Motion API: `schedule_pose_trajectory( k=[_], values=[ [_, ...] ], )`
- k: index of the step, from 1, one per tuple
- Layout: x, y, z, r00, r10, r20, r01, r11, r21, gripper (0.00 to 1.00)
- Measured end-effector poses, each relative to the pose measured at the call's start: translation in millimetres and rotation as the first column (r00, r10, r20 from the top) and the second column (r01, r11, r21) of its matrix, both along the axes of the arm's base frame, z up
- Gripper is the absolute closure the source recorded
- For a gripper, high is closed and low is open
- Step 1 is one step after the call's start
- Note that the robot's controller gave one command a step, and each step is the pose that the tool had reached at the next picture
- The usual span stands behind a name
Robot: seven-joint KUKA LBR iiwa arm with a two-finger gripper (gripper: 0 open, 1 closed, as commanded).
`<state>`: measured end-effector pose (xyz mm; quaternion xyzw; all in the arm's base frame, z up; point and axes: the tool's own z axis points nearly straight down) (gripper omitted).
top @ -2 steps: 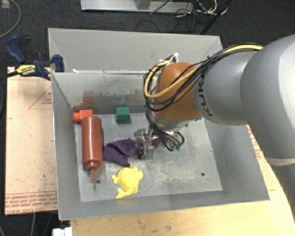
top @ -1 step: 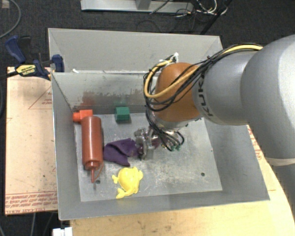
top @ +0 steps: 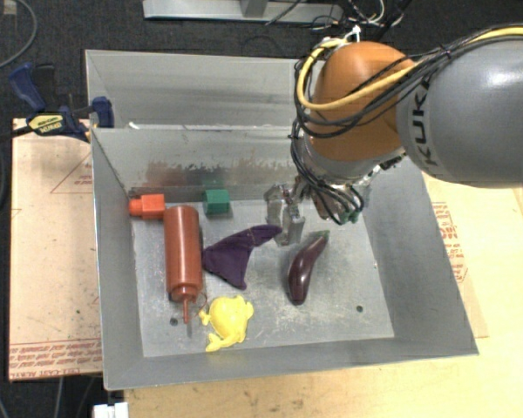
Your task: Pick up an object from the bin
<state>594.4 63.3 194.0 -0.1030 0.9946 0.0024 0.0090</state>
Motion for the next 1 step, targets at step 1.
schedule_pose_trajectory(
  k=[1],
  values=[
    [-0.2, 0.1, -0.2, 1.000, 0.000, -0.001, 0.000, 1.000, 0.000, 1.00]
  ],
)
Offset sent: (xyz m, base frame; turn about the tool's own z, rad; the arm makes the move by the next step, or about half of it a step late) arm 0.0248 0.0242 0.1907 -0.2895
